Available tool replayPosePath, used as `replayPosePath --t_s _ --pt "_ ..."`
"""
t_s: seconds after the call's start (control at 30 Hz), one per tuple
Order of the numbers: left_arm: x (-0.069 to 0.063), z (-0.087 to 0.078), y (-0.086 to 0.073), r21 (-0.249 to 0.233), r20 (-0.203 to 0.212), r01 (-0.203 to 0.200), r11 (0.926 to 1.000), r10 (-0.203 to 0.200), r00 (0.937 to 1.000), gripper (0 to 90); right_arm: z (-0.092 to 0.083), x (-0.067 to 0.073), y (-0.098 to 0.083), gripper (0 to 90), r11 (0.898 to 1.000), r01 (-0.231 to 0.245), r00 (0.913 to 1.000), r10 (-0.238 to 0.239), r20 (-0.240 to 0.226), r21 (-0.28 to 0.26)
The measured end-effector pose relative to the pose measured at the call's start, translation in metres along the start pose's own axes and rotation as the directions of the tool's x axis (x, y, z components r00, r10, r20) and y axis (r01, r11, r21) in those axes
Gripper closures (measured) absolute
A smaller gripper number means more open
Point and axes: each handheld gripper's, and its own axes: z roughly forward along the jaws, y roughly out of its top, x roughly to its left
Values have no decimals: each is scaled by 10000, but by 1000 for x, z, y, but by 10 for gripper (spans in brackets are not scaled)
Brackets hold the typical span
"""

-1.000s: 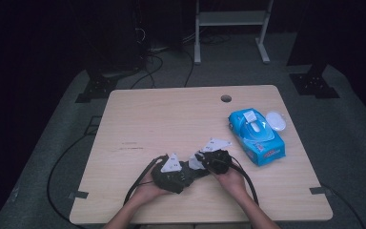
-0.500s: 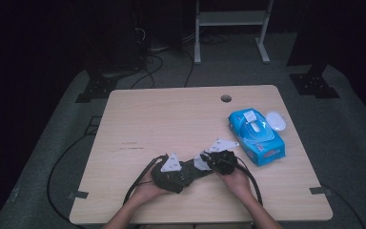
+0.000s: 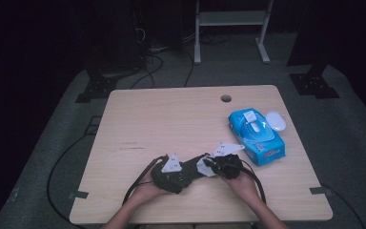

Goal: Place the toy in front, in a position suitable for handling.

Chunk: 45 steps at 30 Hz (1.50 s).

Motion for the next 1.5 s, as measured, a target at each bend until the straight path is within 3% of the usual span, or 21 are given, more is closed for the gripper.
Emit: replayPosePath --t_s 0.1,0.27,0.33,0.5,0.53,0.77,1.03,1.17,1.33,1.5 --pt "-1 0 1 -96 -18 39 9999 -39 10000 252 -2 9 -3 845 9991 417 9986 -415 -341 49" --pt "0 -2 2 -118 12 7 9999 -7 10000 252 -11 -10 -14 845 9995 -161 9999 160 36 290" --pt "0 -1 1 -102 51 28 9999 -28 10000 252 -15 -15 -18 844 9982 -548 9984 550 -96 233" --pt "0 -2 1 -50 -20 7 10000 -7 10000 252 -13 -5 -16 844 9992 -399 9979 402 -504 54" --pt "0 -3 1 -69 -22 10 10000 -11 10000 252 -12 -5 -15 844 9995 -289 9985 294 -470 112" --pt "-1 -4 2 -196 -52 6 9998 -7 10000 252 -13 -20 -22 845 9967 -723 9974 723 12 370" --pt "-1 -3 2 -161 -62 -138 9998 137 9999 252 10 -28 4 844 9952 -934 9953 926 278 303" --pt "0 -4 1 -154 -25 -50 9999 50 10000 252 21 -30 13 844 9962 -794 9964 782 327 364" --pt "1 -3 2 -106 14 74 9999 -73 10000 252 7 -33 1 845 9947 -897 9952 876 426 501" --pt "-1 -3 3 -84 -88 48 10000 -48 9999 252 -10 -24 -16 845 9941 -718 9971 695 308 807"
